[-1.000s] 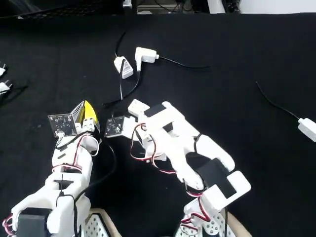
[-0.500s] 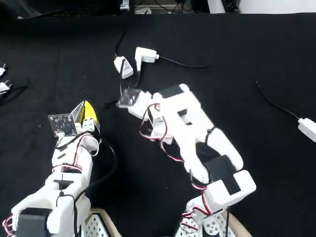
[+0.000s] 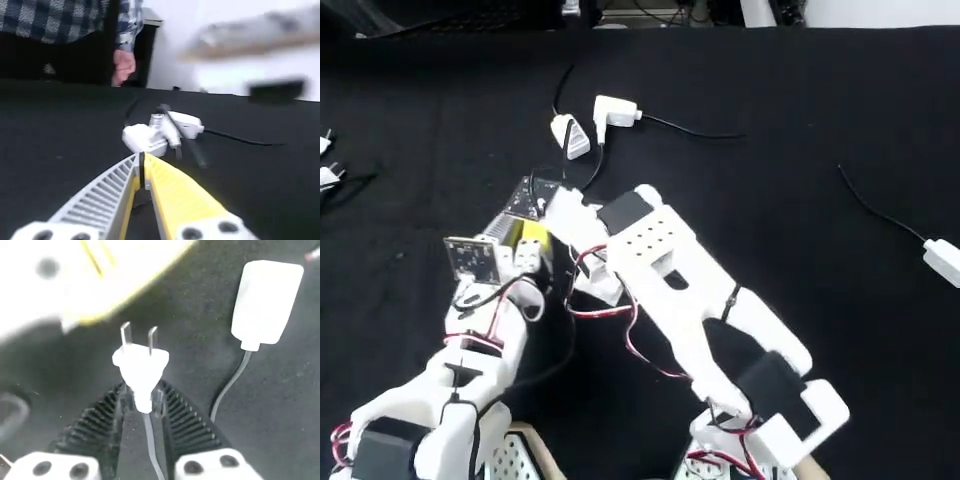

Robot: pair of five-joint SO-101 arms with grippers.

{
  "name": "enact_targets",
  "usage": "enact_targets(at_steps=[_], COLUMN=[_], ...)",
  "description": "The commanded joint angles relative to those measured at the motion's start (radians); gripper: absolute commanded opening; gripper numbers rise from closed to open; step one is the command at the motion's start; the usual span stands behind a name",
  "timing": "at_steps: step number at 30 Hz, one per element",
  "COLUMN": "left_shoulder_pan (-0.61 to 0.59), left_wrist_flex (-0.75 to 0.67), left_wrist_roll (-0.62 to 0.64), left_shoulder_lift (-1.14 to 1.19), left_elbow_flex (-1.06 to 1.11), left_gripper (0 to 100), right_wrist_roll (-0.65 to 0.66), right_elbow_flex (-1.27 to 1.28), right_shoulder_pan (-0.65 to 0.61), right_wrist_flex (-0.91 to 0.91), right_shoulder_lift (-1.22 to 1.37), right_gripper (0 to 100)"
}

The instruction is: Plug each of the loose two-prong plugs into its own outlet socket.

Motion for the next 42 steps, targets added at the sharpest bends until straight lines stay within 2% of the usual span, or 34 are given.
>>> enact_targets(at_steps=[1, 4, 10, 20, 26, 30, 35, 39, 42], left_shoulder_pan=[0.074, 0.099, 0.122, 0.131, 0.131, 0.131, 0.124, 0.053, -0.036], left_wrist_flex=[-0.029, -0.026, 0.101, 0.110, 0.112, 0.112, 0.112, 0.112, 0.112], left_wrist_roll=[0.052, 0.072, 0.072, 0.072, 0.072, 0.072, 0.072, 0.072, 0.072], left_shoulder_lift=[-0.003, -0.002, -0.003, -0.003, -0.003, -0.003, -0.003, -0.003, -0.003], left_elbow_flex=[0.018, 0.018, 0.015, 0.018, 0.018, 0.018, 0.018, 0.018, 0.018], left_gripper=[3, 3, 3, 3, 3, 3, 3, 3, 3], right_wrist_roll=[-0.003, 0.000, -0.006, -0.038, -0.163, -0.196, -0.167, -0.083, -0.061], right_elbow_flex=[-0.001, 0.001, -0.004, -0.005, -0.054, -0.070, -0.021, 0.143, 0.260], right_shoulder_pan=[-0.012, -0.011, -0.011, -0.015, -0.015, -0.015, -0.009, -0.009, 0.026], right_wrist_flex=[0.002, 0.017, 0.054, 0.061, 0.055, 0.054, 0.071, 0.052, -0.040], right_shoulder_lift=[-0.061, -0.094, -0.162, -0.219, -0.219, -0.219, -0.202, -0.185, -0.185], right_gripper=[1.2, 1.2, 1.2, 1.2, 1.2, 1.2, 1.2, 1.2, 1.2])
